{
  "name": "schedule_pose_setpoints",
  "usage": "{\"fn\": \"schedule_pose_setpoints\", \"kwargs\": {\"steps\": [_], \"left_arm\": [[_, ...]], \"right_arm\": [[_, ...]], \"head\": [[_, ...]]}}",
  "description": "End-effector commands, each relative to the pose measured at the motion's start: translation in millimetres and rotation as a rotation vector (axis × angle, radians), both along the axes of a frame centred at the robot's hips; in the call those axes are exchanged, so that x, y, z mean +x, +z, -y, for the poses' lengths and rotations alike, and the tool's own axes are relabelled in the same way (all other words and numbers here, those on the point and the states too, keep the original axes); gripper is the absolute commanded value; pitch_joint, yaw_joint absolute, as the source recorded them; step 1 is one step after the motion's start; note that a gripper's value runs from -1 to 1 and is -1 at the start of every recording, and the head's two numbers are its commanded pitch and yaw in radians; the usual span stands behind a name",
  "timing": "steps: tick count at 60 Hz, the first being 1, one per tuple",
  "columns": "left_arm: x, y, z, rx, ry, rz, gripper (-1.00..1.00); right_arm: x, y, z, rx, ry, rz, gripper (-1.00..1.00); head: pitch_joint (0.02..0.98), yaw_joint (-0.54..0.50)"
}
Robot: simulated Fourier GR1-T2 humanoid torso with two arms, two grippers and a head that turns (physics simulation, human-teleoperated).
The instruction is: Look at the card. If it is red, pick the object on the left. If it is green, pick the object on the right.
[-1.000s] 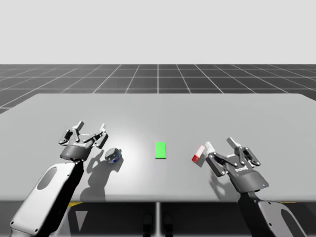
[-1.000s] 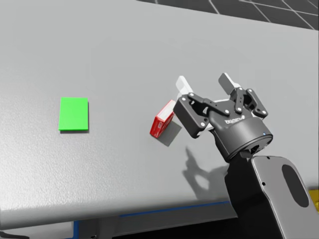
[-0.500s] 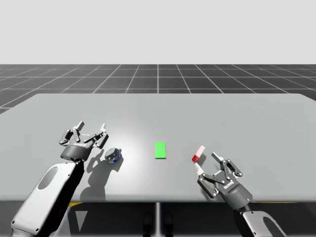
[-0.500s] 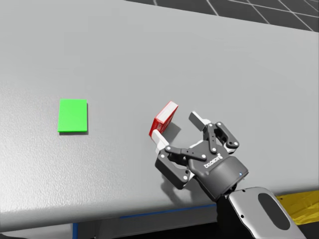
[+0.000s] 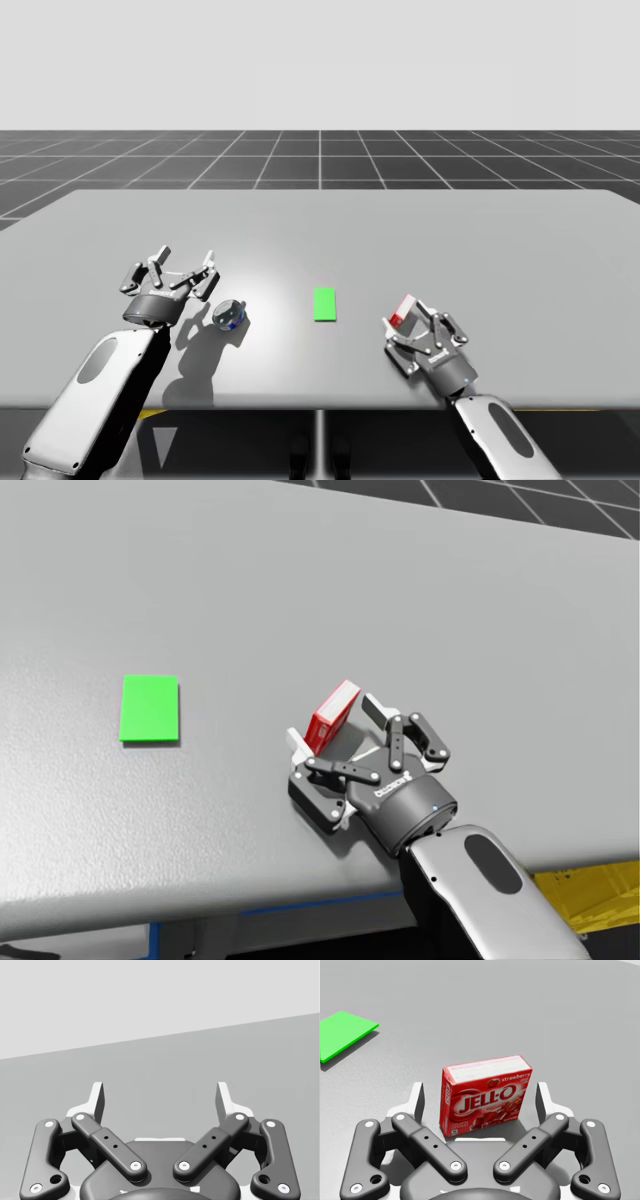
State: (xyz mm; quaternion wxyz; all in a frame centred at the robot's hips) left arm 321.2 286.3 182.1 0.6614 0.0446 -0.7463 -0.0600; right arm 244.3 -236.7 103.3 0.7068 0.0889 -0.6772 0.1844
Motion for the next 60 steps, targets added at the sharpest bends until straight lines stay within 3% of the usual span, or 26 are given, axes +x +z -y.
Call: {"fn": "schedule_pose_setpoints", "kwargs": {"steps": [1, 12, 24, 25, 26, 27, 28, 30, 42, 60], "left_arm": [[0.4, -0.2, 0.1, 0.000, 0.000, 0.000, -1.00], [0.0, 1.0, -1.5, 0.004, -0.001, 0.004, -1.00], [-0.2, 1.5, -1.6, 0.004, -0.003, 0.006, -1.00], [-0.2, 1.5, -1.6, 0.004, -0.003, 0.006, -1.00], [-0.2, 1.5, -1.6, 0.004, -0.003, 0.006, -1.00], [-0.2, 1.5, -1.6, 0.004, -0.003, 0.006, -1.00], [-0.2, 1.5, -1.6, 0.004, -0.003, 0.006, -1.00], [-0.2, 1.5, -1.6, 0.004, -0.003, 0.006, -1.00], [-0.2, 1.5, -1.6, 0.004, -0.003, 0.006, -1.00], [-0.2, 1.5, -1.6, 0.004, -0.003, 0.006, -1.00]], "right_arm": [[12.7, -10.4, -1.9, -0.019, -0.050, -0.017, -1.00], [20.0, -11.9, -6.2, -0.028, -0.043, -0.038, -1.00], [17.9, -17.1, -8.4, -0.028, -0.019, -0.109, -1.00], [16.8, -17.1, -8.1, -0.028, -0.024, -0.107, -0.77], [15.4, -17.8, -8.1, -0.021, -0.040, -0.097, -0.35], [14.4, -18.1, -8.6, -0.019, -0.053, -0.087, -0.13], [14.3, -17.7, -8.2, -0.021, -0.048, -0.092, 0.65], [13.1, -17.2, -7.6, -0.027, -0.056, -0.097, 0.94], [10.7, -17.8, -6.5, -0.030, -0.049, -0.096, 0.95], [10.1, -17.3, -6.4, -0.025, -0.044, -0.098, 0.98]], "head": [[0.896, -0.31], [0.899, -0.31], [0.899, -0.31], [0.899, -0.31], [0.899, -0.31], [0.899, -0.31], [0.898, -0.31], [0.898, -0.31], [0.846, -0.32], [0.584, -0.35]]}}
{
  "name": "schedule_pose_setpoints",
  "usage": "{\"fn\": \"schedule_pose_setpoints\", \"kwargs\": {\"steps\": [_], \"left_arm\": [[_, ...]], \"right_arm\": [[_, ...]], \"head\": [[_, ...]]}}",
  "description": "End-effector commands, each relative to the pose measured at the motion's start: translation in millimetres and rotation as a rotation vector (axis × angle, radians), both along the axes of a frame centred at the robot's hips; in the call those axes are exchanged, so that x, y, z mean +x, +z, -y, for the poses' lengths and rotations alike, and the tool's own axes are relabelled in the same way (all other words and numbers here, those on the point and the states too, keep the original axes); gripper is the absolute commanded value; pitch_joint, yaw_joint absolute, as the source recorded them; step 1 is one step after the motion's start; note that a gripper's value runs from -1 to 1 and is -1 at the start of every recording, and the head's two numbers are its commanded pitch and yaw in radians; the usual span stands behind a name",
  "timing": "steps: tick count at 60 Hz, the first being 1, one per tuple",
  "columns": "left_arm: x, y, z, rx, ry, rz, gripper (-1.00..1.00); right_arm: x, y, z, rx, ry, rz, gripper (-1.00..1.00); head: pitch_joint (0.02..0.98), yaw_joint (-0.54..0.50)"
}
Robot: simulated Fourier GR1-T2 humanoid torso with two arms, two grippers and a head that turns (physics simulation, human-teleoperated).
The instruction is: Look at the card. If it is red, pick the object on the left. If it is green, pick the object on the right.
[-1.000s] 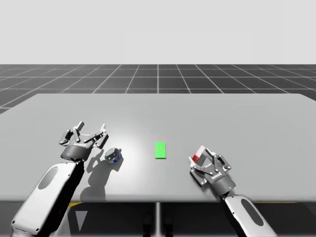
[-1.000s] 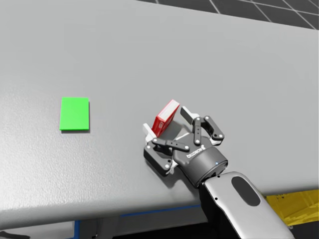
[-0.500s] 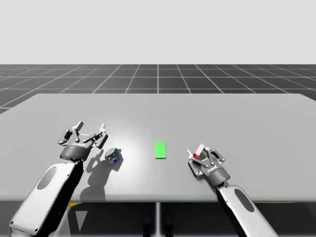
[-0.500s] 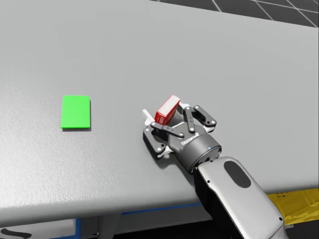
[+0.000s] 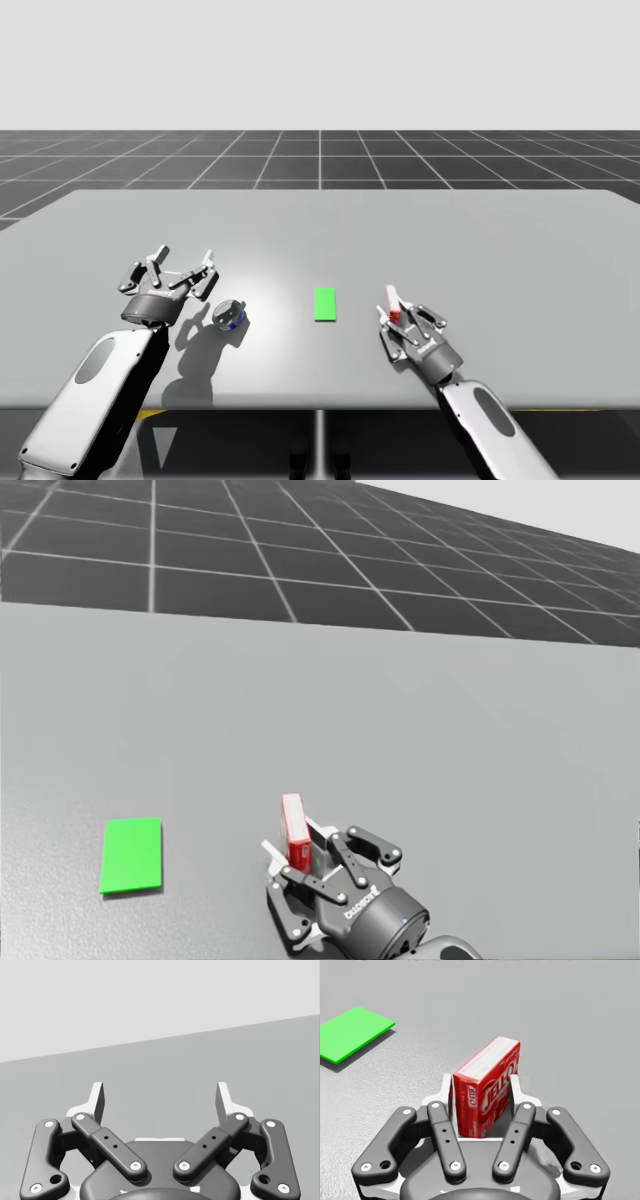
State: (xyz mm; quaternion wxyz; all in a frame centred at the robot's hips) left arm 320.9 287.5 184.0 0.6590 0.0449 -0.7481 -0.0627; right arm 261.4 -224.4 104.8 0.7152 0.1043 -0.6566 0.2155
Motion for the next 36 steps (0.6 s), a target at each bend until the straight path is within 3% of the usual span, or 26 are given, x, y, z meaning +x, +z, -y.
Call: {"fn": "schedule_pose_setpoints", "kwargs": {"steps": [1, 9, 22, 36], "left_arm": [[0.1, -0.4, -0.3, 0.000, 0.001, 0.000, -1.00], [0.1, -0.4, -0.3, 0.000, 0.001, 0.000, -1.00], [0.1, -0.4, -0.3, 0.000, 0.001, 0.000, -1.00], [0.5, -1.2, 0.5, -0.002, -0.002, -0.001, -1.00]], "right_arm": [[-7.2, -18.7, 5.9, 0.000, -0.110, -0.056, 0.97], [-7.3, -18.4, 6.1, 0.001, -0.110, -0.053, 0.98], [-7.2, -17.9, 6.2, -0.003, -0.107, -0.048, 0.96], [-4.2, -5.2, 6.8, -0.010, -0.107, -0.017, 0.99]], "head": [[0.568, -0.36], [0.495, -0.37], [0.453, -0.38], [0.458, -0.38]]}}
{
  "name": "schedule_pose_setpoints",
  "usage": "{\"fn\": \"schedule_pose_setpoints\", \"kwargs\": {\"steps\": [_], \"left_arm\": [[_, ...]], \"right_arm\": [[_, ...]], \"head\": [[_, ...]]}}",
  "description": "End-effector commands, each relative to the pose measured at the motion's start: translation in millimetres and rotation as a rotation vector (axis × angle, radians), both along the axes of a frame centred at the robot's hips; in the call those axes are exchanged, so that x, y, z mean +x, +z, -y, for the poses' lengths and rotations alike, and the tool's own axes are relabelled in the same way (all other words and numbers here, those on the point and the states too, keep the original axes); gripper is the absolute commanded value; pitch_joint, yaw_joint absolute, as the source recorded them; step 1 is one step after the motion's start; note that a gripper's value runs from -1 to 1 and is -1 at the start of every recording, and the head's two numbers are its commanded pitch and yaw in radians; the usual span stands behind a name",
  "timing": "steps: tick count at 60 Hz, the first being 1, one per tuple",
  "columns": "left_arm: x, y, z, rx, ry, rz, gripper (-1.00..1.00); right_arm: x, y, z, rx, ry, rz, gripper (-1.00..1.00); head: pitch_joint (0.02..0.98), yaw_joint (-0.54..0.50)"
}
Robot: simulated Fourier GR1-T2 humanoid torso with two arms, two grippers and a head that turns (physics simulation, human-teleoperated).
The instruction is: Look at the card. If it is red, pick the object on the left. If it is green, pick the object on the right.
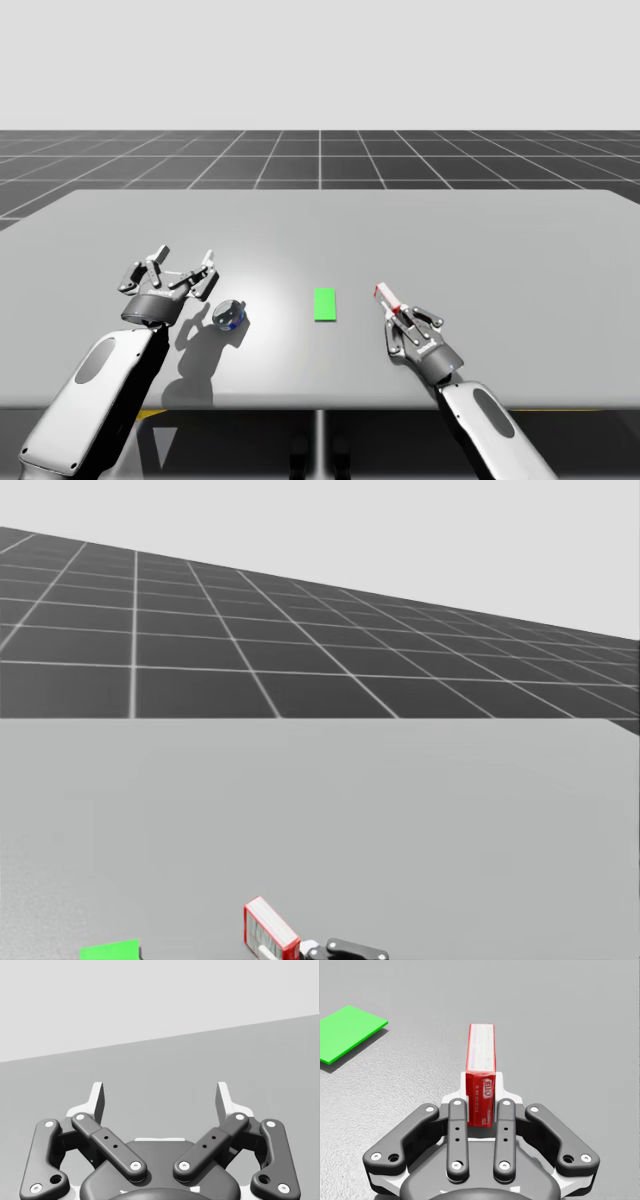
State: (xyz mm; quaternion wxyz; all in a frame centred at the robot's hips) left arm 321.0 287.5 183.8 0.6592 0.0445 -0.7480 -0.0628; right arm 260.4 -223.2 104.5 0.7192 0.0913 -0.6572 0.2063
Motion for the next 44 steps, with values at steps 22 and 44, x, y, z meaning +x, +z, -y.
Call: {"fn": "schedule_pose_setpoints", "kwargs": {"steps": [22, 44], "left_arm": [[0.6, -1.0, 0.5, -0.002, -0.001, 0.000, -1.00], [0.6, -1.0, 0.5, -0.002, -0.001, 0.000, -1.00]], "right_arm": [[10.5, 81.9, 19.9, 0.004, -0.107, 0.169, 1.00], [6.1, 176.5, 12.1, 0.046, -0.132, 0.430, 1.00]], "head": [[0.452, -0.39], [0.448, -0.40]]}}
